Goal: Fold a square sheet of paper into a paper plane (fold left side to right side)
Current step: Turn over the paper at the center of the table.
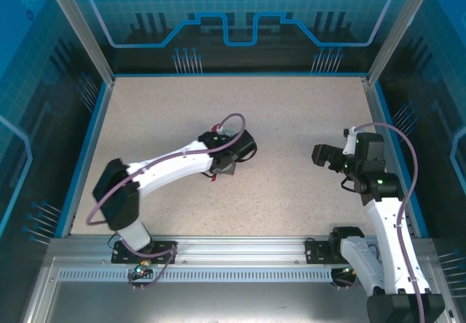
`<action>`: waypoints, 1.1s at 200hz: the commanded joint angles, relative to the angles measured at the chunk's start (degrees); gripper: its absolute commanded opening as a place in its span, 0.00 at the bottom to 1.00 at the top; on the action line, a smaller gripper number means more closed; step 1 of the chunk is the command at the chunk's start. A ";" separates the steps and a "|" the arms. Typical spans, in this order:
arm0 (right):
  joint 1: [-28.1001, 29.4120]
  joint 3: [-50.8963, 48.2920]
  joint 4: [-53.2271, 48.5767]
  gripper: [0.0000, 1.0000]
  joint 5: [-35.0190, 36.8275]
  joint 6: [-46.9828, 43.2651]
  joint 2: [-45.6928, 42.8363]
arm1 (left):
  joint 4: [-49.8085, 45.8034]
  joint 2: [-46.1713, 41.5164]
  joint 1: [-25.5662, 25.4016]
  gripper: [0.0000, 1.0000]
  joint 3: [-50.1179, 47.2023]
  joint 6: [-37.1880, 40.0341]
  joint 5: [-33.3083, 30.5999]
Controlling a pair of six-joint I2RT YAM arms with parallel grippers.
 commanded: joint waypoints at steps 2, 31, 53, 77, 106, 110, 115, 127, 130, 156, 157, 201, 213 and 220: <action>-1.36 -0.45 -2.04 0.99 0.65 -1.91 -0.20 | -9.25 7.31 -1.31 0.00 6.58 -2.17 -0.28; -1.69 -1.38 -1.56 0.99 0.03 -2.26 -0.19 | -10.26 13.84 -1.44 0.00 11.94 -0.83 4.93; -1.93 -2.15 -1.00 0.99 -0.89 -2.34 -0.22 | -9.61 17.51 -1.43 0.00 15.95 1.13 9.75; -2.04 -2.43 -0.81 0.99 -2.23 -2.35 -0.21 | -7.61 21.45 -1.05 0.01 19.75 3.39 16.53; -2.02 -2.65 -0.63 0.99 -4.22 -2.27 -0.11 | -4.99 25.03 0.15 0.05 22.47 4.42 23.05; -2.04 -2.74 -0.62 0.99 -4.51 -2.26 -0.05 | -4.71 25.45 0.39 0.05 22.84 4.44 23.70; -2.06 -2.83 -0.54 0.99 -4.88 -2.26 -0.04 | -4.39 25.96 0.80 0.06 23.19 4.64 24.67; -2.05 -2.95 -0.37 0.99 -5.66 -2.35 0.24 | -3.02 26.69 1.64 0.07 23.55 4.66 27.12; -2.04 -3.03 -0.35 0.99 -5.82 -2.33 0.27 | -2.61 26.82 1.80 0.07 23.57 4.65 27.68; -2.12 -3.33 -0.04 0.99 -8.17 -2.20 1.47 | 0.69 27.25 3.12 0.14 23.33 4.64 32.22; -2.13 -3.36 -0.02 0.99 -8.25 -2.19 1.50 | 0.82 27.29 3.17 0.14 23.38 4.64 32.29; -1.98 -4.33 1.63 0.99 -14.21 -0.83 4.19 | 4.67 26.00 3.66 0.31 21.92 5.78 37.16; -2.04 -4.66 2.45 0.99 -16.35 -0.11 4.90 | 6.13 24.58 3.74 0.34 20.67 6.08 38.09; -1.96 -5.06 2.86 0.99 -17.77 0.31 5.44 | 7.20 23.49 3.74 0.36 19.81 6.35 38.81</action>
